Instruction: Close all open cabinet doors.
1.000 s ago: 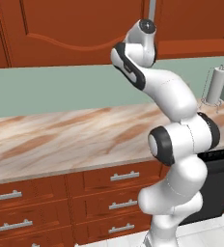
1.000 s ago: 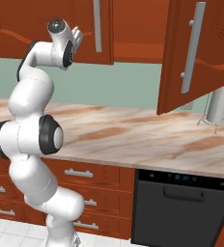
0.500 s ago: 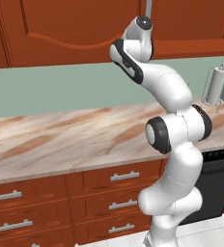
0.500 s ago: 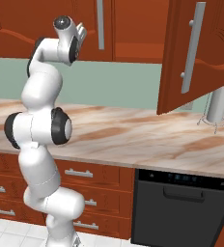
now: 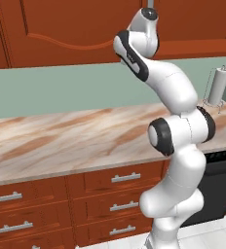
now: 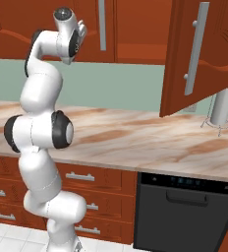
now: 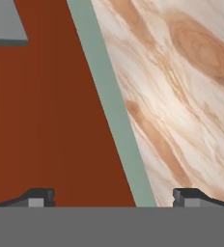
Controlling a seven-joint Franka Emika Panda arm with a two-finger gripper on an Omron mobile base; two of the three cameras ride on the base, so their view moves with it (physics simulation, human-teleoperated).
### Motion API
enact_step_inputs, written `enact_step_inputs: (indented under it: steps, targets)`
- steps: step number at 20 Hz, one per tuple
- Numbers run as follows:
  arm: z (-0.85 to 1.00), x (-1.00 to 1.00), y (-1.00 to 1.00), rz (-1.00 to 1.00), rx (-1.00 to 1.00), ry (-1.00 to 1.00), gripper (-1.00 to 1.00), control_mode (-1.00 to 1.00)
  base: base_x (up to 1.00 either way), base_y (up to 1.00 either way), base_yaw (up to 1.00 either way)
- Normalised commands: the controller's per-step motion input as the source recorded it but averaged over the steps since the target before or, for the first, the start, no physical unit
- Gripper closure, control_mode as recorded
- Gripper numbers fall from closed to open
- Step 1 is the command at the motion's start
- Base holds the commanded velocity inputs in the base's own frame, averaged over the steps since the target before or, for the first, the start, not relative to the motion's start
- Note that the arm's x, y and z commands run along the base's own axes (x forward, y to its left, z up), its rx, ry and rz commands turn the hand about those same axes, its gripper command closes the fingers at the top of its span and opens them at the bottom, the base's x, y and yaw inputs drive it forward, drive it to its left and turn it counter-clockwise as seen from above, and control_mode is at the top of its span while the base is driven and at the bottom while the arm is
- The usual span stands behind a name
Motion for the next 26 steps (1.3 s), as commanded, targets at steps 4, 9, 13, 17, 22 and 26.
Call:
enact_step_inputs:
  steps: [4, 9, 13, 17, 22, 26]
  targets:
    - [-0.04, -0.64, -0.01, 0.07, 0.0, -0.15, -1.0, -1.0, 0.0, 0.0, 0.0]
    - [-0.14, -0.7, 0.0, 0.06, 0.0, -0.14, -1.0, -1.0, 0.0, 0.0, 0.0]
    - [-0.17, -0.72, -0.02, 0.02, -0.02, -0.14, -1.0, -1.0, 0.0, 0.0, 0.0]
    - [0.0, -0.7, -0.1, 0.0, 0.0, -0.12, -1.0, -1.0, 0.0, 0.0, 0.0]
    - [0.08, -0.7, -0.13, 0.0, -0.01, -0.07, -1.0, -1.0, 0.0, 0.0, 0.0]
    - [0.12, -0.66, -0.14, 0.0, -0.01, -0.02, -1.0, -1.0, 0.0, 0.0, 0.0]
